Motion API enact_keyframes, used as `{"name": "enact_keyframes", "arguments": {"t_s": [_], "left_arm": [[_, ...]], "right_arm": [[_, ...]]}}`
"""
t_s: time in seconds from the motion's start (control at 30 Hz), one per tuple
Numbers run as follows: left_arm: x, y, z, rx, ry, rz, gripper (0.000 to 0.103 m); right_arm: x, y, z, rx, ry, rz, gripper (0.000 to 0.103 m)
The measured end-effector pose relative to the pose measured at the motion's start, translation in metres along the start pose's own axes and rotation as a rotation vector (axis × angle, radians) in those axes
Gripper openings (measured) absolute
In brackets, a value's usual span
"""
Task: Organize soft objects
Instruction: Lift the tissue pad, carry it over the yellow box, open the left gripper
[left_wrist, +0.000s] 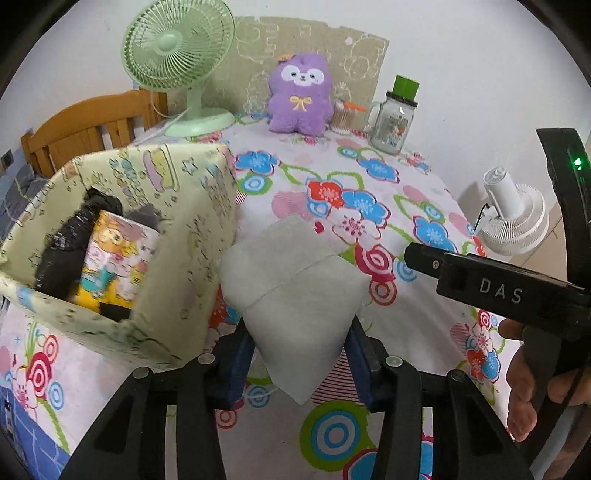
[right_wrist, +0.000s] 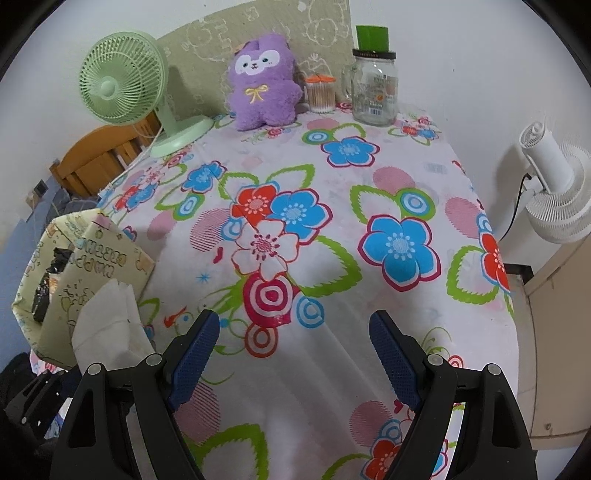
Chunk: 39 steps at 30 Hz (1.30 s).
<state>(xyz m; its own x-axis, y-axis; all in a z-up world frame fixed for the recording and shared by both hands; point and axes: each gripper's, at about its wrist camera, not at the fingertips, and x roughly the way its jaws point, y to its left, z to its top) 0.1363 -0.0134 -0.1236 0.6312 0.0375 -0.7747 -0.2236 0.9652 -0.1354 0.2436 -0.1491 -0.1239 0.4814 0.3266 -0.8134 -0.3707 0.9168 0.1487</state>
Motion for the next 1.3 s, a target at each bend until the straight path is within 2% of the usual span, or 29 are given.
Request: {"name": "enact_keyframes", "arguments": {"t_s": [0.73, 1.0, 1.3], "left_arm": [[-0.066, 0.016, 0.017, 0.006, -0.137, 0.006, 0.048], [-0.083, 0.033, 0.028, -0.013, -0.193, 0.038, 0.048], [-0.086, 0.073, 0.043, -0.057, -0.227, 0.106, 0.048]], "right_arm": [[-0.063, 0.052, 0.014, -0.068, -0.127, 0.051, 0.085], [-0.073, 0.083, 0.026, -0.119, -0.16, 0.085, 0.085], [-0.065, 0.127, 0.041, -0.172, -0.164, 0.137, 0.085]]}}
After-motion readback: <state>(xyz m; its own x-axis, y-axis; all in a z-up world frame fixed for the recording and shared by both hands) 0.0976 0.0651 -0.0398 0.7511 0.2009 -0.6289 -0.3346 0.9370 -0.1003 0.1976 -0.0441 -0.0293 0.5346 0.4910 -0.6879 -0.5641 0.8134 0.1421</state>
